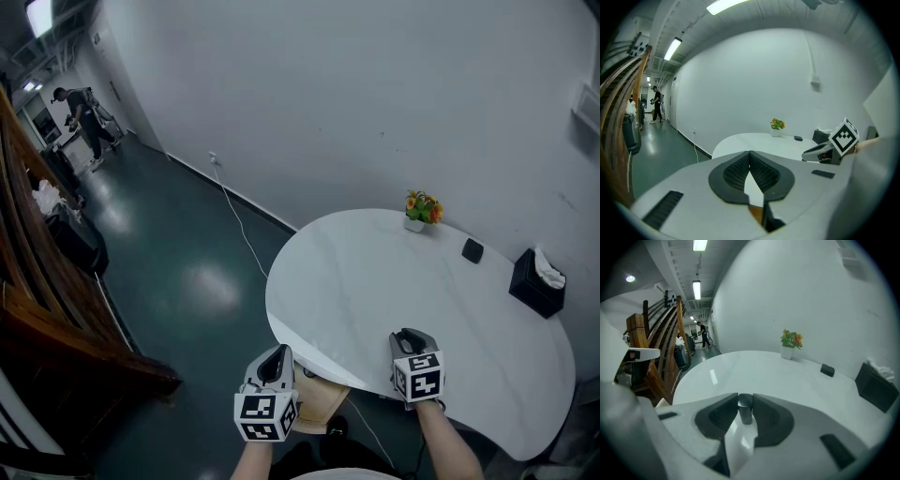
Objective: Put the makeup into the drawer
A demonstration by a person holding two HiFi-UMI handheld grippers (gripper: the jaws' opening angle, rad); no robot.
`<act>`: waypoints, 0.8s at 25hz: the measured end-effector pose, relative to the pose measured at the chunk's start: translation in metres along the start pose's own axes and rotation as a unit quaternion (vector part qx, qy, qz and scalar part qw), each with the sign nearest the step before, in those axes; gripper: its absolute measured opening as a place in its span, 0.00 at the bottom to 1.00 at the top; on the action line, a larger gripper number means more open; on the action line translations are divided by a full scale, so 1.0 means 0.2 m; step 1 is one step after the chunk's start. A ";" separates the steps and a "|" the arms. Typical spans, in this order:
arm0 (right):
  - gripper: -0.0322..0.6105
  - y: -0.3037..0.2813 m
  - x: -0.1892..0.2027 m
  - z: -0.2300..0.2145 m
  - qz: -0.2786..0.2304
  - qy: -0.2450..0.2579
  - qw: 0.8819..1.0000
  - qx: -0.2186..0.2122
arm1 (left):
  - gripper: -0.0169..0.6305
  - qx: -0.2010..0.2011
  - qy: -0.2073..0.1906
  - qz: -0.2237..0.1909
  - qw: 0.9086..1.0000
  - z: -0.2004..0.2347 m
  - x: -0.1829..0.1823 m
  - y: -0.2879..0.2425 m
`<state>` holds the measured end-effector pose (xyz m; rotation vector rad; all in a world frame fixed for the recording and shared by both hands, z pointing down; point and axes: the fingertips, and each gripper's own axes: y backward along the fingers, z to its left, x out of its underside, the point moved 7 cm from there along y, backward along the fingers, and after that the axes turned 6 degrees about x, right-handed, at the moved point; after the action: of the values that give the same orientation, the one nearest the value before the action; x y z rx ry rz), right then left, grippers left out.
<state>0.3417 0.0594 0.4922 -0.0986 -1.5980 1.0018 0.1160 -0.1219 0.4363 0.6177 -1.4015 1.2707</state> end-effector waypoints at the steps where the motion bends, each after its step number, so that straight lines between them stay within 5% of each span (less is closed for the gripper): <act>1: 0.21 0.01 0.00 0.01 -0.004 0.001 1.000 -0.001 | 0.03 -0.002 0.000 -0.001 1.000 0.00 0.00 0.01; 20: 0.21 0.18 -0.18 0.49 -0.076 0.039 0.988 -0.132 | 0.03 -0.062 0.021 -0.017 0.998 0.15 0.08 0.28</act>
<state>0.2548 0.0094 0.4462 -0.1911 -1.6322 0.6575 0.0512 -0.1283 0.4371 0.5262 -1.4173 1.1545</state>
